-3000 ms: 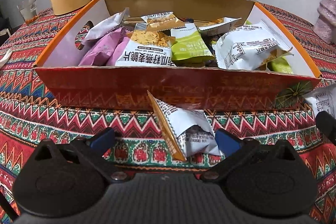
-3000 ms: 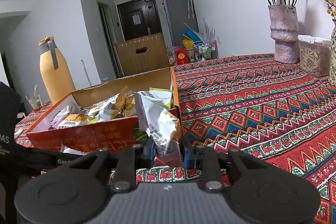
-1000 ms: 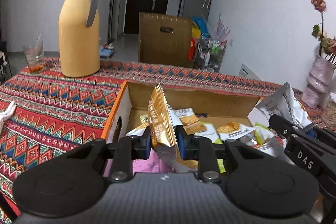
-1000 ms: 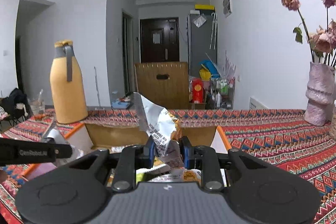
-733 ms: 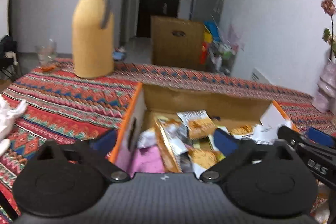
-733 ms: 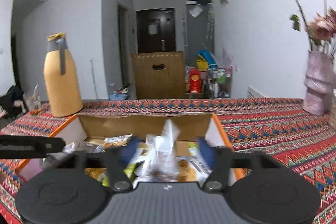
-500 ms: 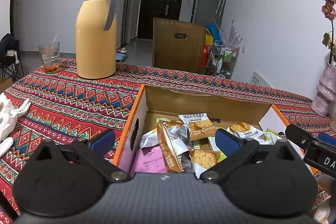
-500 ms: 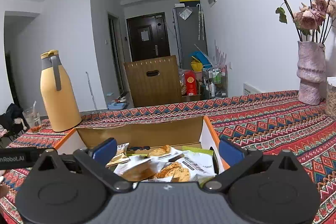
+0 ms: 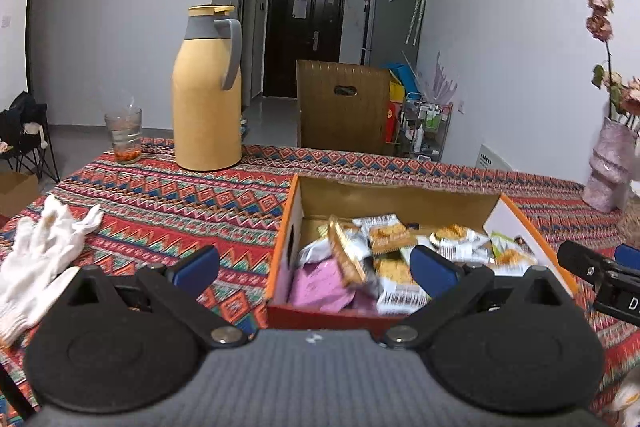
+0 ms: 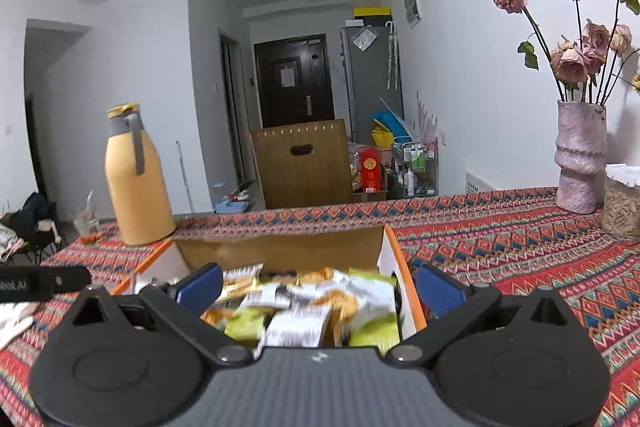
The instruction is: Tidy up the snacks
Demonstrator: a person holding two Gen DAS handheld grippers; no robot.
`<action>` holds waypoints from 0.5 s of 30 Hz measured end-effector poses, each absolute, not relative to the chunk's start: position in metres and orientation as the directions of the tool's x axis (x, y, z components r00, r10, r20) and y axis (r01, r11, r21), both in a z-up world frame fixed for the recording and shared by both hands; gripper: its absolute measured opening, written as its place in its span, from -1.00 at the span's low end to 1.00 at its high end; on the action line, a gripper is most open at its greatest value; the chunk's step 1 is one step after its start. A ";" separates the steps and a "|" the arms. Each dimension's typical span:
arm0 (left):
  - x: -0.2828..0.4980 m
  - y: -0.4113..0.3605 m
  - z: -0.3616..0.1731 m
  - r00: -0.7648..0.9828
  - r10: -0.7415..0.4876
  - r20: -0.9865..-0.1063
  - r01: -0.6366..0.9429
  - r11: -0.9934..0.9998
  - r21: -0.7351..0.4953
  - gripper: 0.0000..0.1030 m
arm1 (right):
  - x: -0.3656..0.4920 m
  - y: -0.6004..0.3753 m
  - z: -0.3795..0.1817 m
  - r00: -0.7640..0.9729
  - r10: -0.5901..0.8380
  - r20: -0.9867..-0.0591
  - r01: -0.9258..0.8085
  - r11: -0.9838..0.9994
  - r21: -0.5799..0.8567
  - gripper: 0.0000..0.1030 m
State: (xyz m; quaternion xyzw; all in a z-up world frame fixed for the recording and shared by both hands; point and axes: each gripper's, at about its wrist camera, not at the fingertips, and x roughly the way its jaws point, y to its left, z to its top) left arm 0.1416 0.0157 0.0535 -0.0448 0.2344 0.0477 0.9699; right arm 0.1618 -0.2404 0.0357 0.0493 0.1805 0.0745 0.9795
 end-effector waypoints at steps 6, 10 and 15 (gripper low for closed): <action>0.101 0.022 0.045 0.878 0.047 -0.476 -0.084 0.995 -0.057 1.00 | 0.123 -0.239 0.026 0.900 0.183 -0.395 -0.148 0.982 0.118 1.00; 0.080 0.025 0.033 0.865 0.035 -0.501 -0.070 0.996 -0.051 1.00 | 0.099 -0.238 0.017 0.883 0.192 -0.429 -0.157 0.981 0.116 1.00; 0.058 0.022 0.015 0.839 0.016 -0.544 -0.052 0.997 -0.050 1.00 | 0.074 -0.236 0.007 0.863 0.196 -0.466 -0.156 0.980 0.123 1.00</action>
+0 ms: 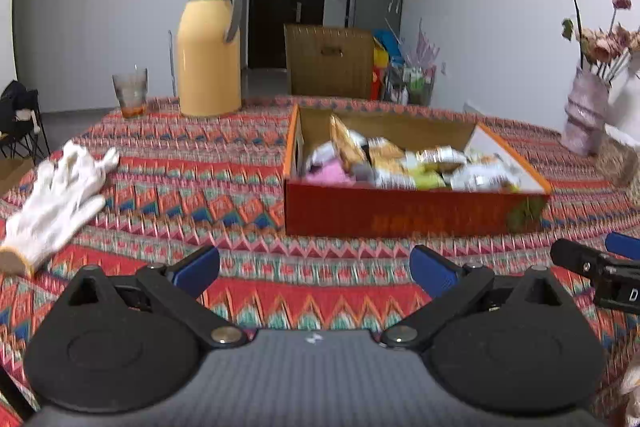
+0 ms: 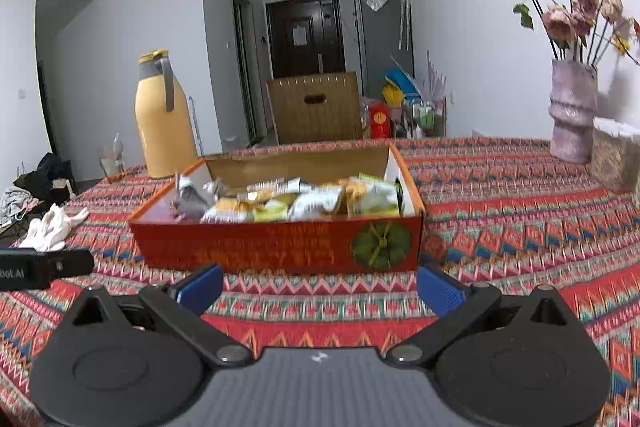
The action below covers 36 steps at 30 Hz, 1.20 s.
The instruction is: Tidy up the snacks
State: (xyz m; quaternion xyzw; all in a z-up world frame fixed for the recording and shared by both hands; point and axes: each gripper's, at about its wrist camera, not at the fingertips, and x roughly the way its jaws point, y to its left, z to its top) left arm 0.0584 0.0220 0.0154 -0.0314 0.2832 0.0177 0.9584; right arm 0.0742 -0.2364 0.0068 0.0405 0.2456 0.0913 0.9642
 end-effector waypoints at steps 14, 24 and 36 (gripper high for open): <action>0.027 0.021 0.001 0.823 -0.022 -0.568 -0.020 0.998 -0.067 1.00 | 0.041 -0.237 -0.007 0.837 0.194 -0.512 -0.143 0.980 0.137 1.00; 0.024 0.017 -0.001 0.817 -0.054 -0.574 0.009 0.997 -0.081 1.00 | 0.035 -0.234 -0.008 0.834 0.188 -0.518 -0.140 0.982 0.131 1.00; 0.022 0.017 0.000 0.819 -0.056 -0.571 0.010 0.996 -0.083 1.00 | 0.032 -0.235 -0.004 0.841 0.187 -0.508 -0.141 0.982 0.129 1.00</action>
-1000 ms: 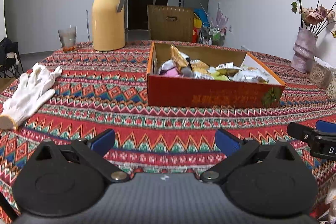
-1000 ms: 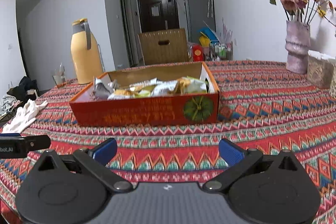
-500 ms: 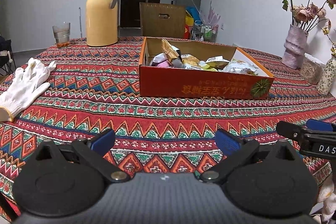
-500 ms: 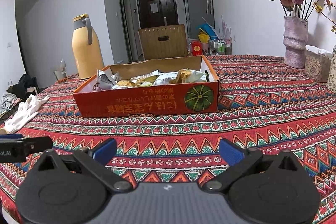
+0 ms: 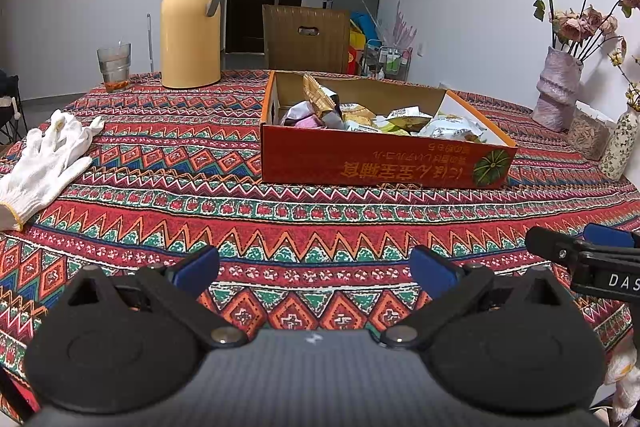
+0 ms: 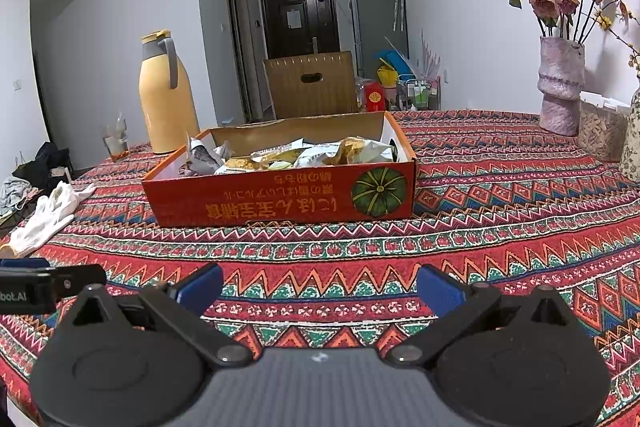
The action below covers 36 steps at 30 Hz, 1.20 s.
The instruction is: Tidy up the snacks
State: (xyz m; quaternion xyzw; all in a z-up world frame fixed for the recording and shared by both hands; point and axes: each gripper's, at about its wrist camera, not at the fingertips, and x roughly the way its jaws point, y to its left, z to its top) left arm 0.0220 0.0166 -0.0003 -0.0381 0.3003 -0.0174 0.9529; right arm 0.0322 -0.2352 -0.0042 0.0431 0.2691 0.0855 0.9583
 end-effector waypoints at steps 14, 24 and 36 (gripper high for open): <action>0.020 0.016 0.002 0.822 -0.057 -0.566 0.013 0.997 -0.081 1.00 | 0.029 -0.235 -0.002 0.845 0.188 -0.501 -0.143 0.982 0.127 1.00; 0.019 0.015 0.003 0.824 -0.059 -0.563 0.015 0.996 -0.082 1.00 | 0.028 -0.235 -0.001 0.845 0.188 -0.501 -0.144 0.981 0.126 1.00; 0.017 0.014 0.002 0.825 -0.060 -0.562 0.015 0.996 -0.084 1.00 | 0.028 -0.235 0.000 0.845 0.188 -0.500 -0.144 0.982 0.125 1.00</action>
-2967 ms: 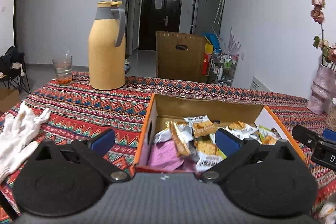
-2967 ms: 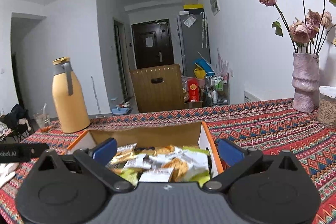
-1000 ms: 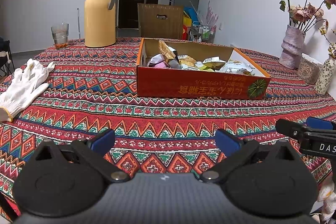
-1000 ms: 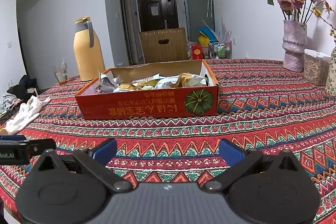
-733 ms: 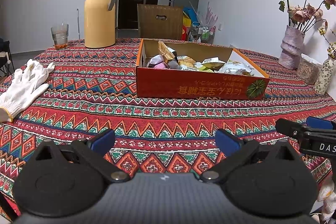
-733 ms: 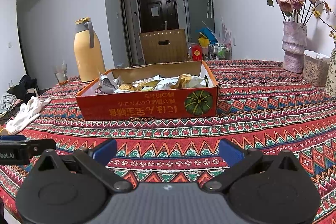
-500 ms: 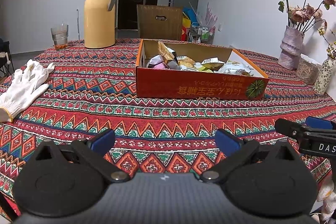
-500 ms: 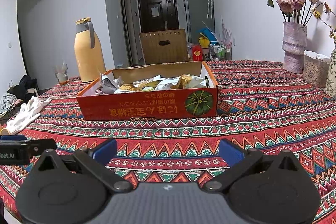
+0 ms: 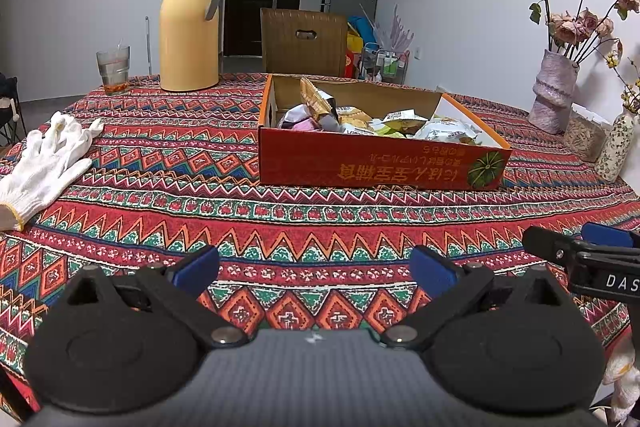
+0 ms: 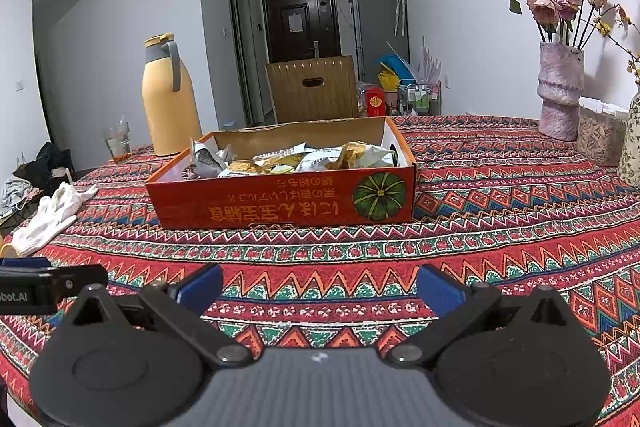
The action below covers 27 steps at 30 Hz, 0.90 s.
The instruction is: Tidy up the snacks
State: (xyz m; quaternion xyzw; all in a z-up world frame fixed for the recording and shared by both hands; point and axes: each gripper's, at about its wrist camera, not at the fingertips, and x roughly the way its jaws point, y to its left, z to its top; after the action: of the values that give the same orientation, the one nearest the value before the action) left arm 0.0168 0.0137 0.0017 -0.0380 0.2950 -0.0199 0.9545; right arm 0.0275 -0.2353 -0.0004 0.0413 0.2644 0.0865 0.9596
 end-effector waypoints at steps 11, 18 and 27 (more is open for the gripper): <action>0.016 0.014 0.002 0.826 -0.061 -0.561 0.016 0.996 -0.086 1.00 | 0.027 -0.235 0.000 0.846 0.187 -0.500 -0.144 0.982 0.124 1.00; 0.016 0.013 0.002 0.825 -0.066 -0.561 0.018 0.996 -0.090 1.00 | 0.027 -0.235 0.000 0.846 0.187 -0.500 -0.145 0.982 0.123 1.00; 0.013 0.014 0.003 0.831 -0.079 -0.551 0.029 0.995 -0.098 1.00 | 0.026 -0.235 0.001 0.845 0.187 -0.501 -0.145 0.982 0.121 1.00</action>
State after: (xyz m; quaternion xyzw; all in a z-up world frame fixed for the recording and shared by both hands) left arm 0.0135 0.0143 0.0035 -0.0429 0.2895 -0.0284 0.9558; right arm 0.0262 -0.2349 0.0006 0.0393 0.2647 0.0866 0.9596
